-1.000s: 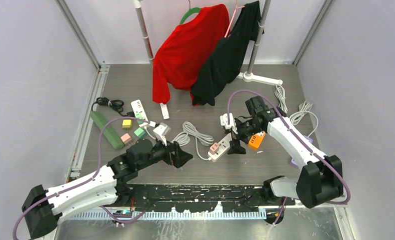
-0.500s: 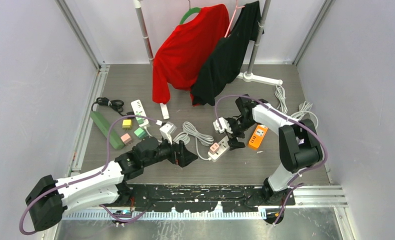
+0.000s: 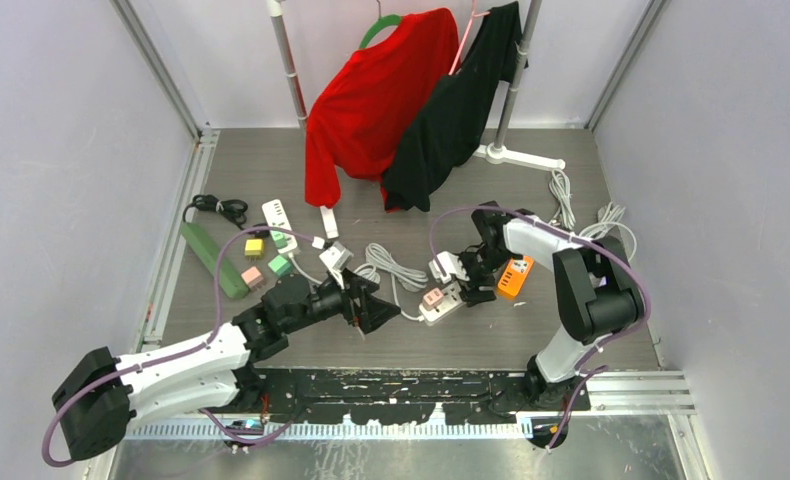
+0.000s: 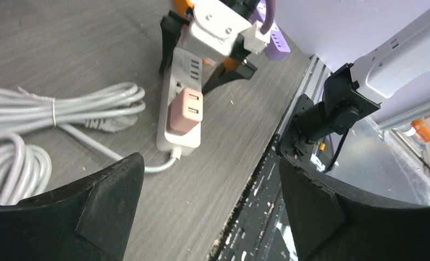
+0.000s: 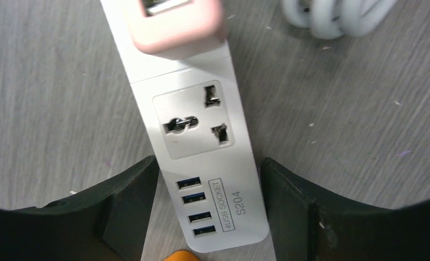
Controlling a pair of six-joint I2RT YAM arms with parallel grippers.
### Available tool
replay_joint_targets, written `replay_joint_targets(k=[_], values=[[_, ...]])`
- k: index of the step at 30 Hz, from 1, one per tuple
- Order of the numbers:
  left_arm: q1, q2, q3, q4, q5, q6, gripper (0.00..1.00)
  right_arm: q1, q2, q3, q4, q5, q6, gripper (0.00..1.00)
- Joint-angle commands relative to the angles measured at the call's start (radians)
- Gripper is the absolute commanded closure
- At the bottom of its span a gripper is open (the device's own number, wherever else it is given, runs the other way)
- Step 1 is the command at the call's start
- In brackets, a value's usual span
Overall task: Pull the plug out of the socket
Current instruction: Move the socket to the center of the board, then remove the plug from the socket.
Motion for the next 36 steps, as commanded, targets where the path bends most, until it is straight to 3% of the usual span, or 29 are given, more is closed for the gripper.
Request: replay_joint_targets(k=[1, 9, 15, 21, 30, 36], values=[[-0.005, 0.016, -0.017, 0.243, 0.039, 0.137, 0.07, 0.004, -0.112, -0.051, -0.060, -0.023, -0.030, 0.27], [-0.072, 0.126, 0.024, 0.321, 0.025, 0.332, 0.06, 0.009, -0.147, -0.082, -0.107, -0.057, 0.018, 0.30], [-0.197, 0.248, 0.076, 0.323, -0.001, 0.537, 0.05, 0.010, -0.194, -0.056, -0.151, -0.116, 0.040, 0.19], [-0.209, 0.305, 0.047, 0.324, -0.023, 0.570, 0.06, 0.010, -0.287, -0.040, -0.174, -0.242, 0.050, 0.10], [-0.230, 0.427, 0.011, 0.371, -0.073, 0.671, 0.07, 0.100, -0.331, -0.068, 0.095, -0.345, 0.351, 0.08], [-0.234, 0.581, 0.009, 0.553, -0.098, 0.707, 0.04, 0.136, -0.311, -0.108, 0.160, -0.303, 0.347, 0.15]])
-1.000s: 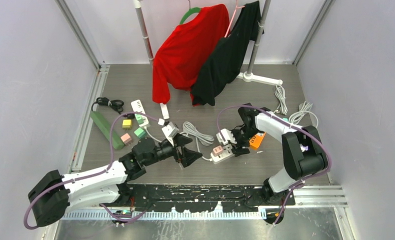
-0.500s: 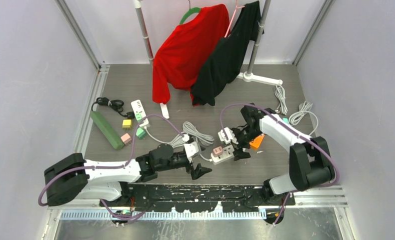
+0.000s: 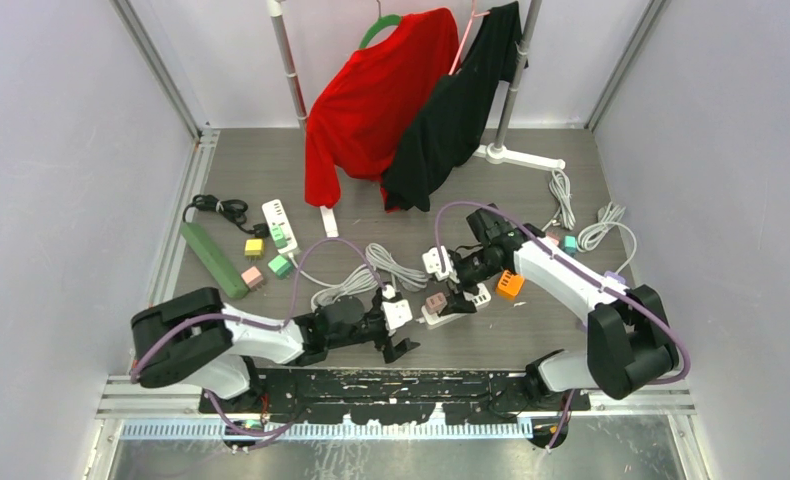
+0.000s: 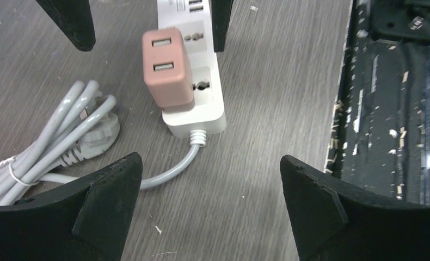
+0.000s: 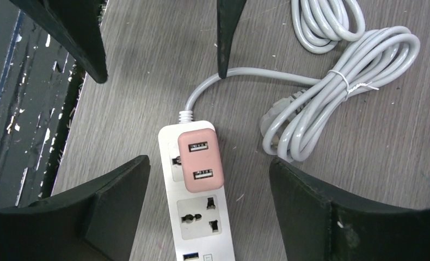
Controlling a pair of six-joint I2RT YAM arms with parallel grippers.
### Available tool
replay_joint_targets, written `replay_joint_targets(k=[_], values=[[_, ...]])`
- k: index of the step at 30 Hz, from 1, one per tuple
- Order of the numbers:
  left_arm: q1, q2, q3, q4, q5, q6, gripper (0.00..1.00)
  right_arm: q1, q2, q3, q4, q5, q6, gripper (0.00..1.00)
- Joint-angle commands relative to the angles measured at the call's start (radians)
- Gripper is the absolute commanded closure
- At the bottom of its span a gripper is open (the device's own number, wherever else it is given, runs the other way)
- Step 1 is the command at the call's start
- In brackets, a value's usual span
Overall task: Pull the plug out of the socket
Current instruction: Remove the plug from the socket.
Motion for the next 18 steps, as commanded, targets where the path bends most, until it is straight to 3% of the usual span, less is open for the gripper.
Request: replay_joint_targets(k=[1, 18], values=[[-0.006, 0.090, 0.007, 0.220, -0.040, 0.052, 0.03, 0.030, 0.004, -0.020, 0.081, -0.012, 0.039, 0.18], [-0.005, 0.401, 0.074, 0.525, -0.149, 0.018, 0.03, 0.062, 0.045, -0.002, 0.031, 0.008, -0.011, 0.56]])
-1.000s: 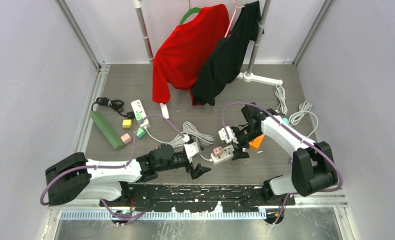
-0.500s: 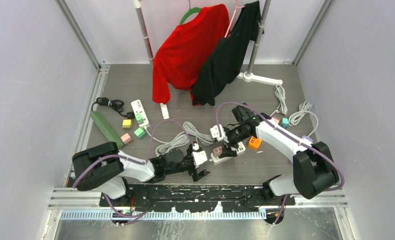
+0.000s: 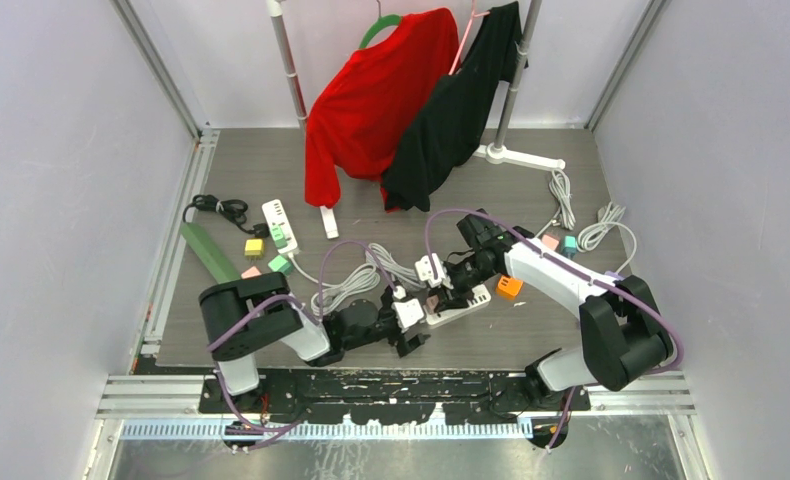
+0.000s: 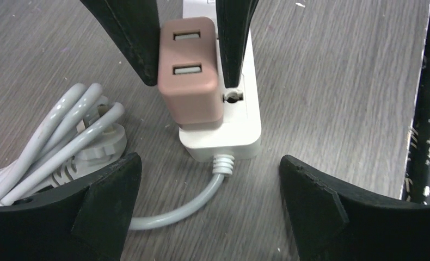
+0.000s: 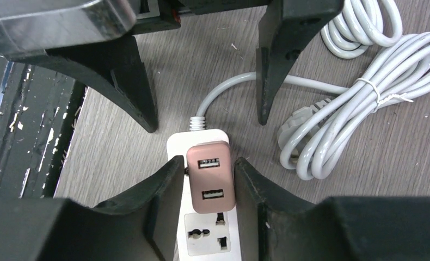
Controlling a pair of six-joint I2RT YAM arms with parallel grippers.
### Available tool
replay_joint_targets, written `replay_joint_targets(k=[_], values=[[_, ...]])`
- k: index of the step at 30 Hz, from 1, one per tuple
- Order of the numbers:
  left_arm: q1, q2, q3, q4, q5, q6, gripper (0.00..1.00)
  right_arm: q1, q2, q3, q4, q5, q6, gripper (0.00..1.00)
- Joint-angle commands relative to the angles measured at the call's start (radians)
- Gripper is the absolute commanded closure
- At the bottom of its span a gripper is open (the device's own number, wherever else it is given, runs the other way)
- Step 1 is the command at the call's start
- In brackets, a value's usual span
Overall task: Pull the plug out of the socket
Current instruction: Remove the plug from the socket.
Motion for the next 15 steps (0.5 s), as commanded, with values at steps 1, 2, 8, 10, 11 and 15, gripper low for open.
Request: replay_joint_targets(k=[1, 2, 8, 10, 11, 15], values=[[-0.002, 0.042, 0.035, 0.182, -0.054, -0.013, 0.03, 0.000, 0.001, 0.022, -0.013, -0.016, -0.027, 0.58], [-0.003, 0.053, 0.035, 0.198, -0.057, -0.019, 0.04, -0.001, 0.003, 0.022, -0.014, -0.016, -0.028, 0.59], [-0.002, 0.133, 0.048, 0.274, -0.064, -0.058, 0.06, -0.014, 0.007, 0.027, -0.023, -0.022, -0.032, 0.67], [-0.002, 0.165, 0.052, 0.307, -0.067, -0.073, 0.07, -0.017, 0.009, 0.025, -0.022, -0.028, -0.032, 0.68], [-0.002, 0.176, 0.054, 0.323, -0.068, -0.081, 0.08, -0.018, 0.011, 0.024, -0.022, -0.028, -0.032, 0.69], [-0.002, 0.190, 0.066, 0.324, -0.068, -0.096, 0.12, -0.019, 0.025, 0.024, -0.025, -0.029, -0.032, 0.73]])
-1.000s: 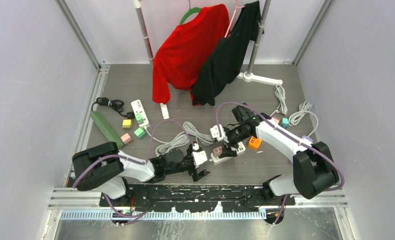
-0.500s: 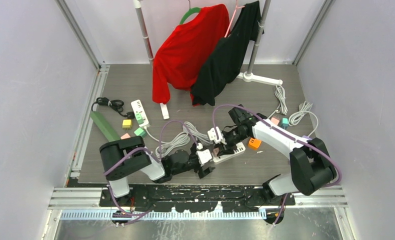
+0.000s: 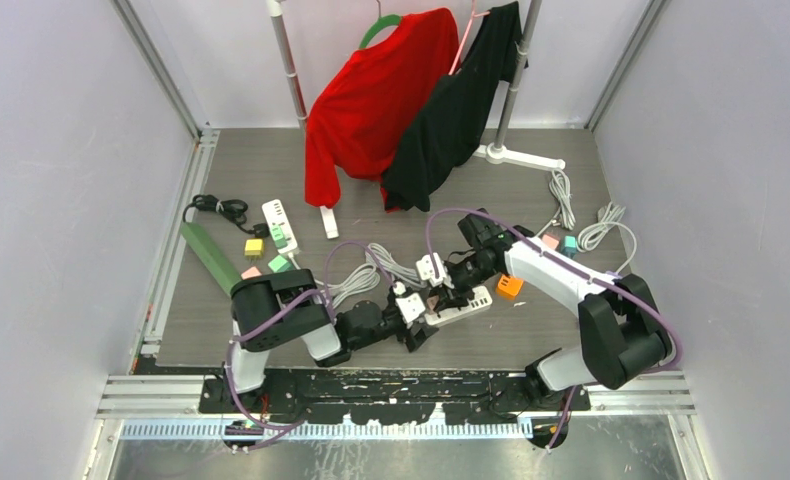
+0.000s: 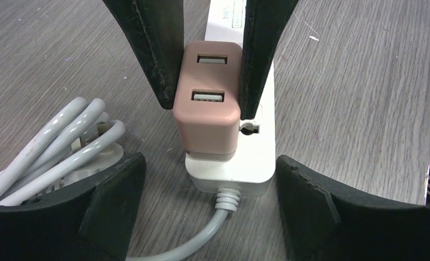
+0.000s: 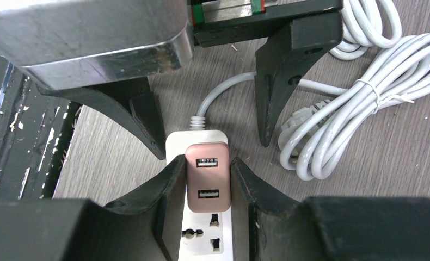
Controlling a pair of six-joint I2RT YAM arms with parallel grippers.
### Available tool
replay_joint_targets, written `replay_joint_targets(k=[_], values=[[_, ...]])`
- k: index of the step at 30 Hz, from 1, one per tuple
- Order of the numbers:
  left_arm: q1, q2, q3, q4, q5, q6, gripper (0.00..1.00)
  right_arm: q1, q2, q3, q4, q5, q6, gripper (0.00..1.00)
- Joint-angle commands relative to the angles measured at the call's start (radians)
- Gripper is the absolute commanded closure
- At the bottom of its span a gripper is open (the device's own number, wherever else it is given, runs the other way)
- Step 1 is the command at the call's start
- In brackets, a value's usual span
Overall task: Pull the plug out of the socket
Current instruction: Remove the plug from the socket.
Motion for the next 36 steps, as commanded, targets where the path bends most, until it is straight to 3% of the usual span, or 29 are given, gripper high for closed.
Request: replay_joint_targets(k=[1, 11, 17, 21, 27, 32, 36], values=[[-0.002, 0.013, 0.022, 0.099, -0.024, -0.023, 0.16, -0.004, 0.021, 0.023, -0.019, -0.020, -0.012, 0.74], [0.003, 0.039, 0.029, 0.099, -0.007, -0.028, 0.49, -0.018, 0.041, 0.042, -0.023, -0.008, 0.009, 0.82], [0.022, 0.032, 0.001, 0.099, 0.018, -0.031, 0.84, -0.071, 0.039, 0.068, -0.116, -0.013, -0.068, 0.91], [0.037, 0.029, -0.014, 0.099, 0.036, -0.031, 1.00, -0.079, 0.052, 0.053, -0.162, -0.035, -0.141, 0.98], [0.042, 0.035, -0.015, 0.093, 0.047, -0.037, 1.00, 0.021, 0.033, 0.028, 0.009, -0.030, 0.066, 0.99], [0.043, 0.042, -0.015, 0.080, 0.053, -0.040, 1.00, 0.013, 0.036, 0.041, 0.106, 0.017, 0.211, 0.99], [0.049, 0.047, -0.025, 0.087, 0.057, -0.045, 1.00, -0.036, 0.025, 0.053, 0.077, 0.098, 0.178, 0.99]])
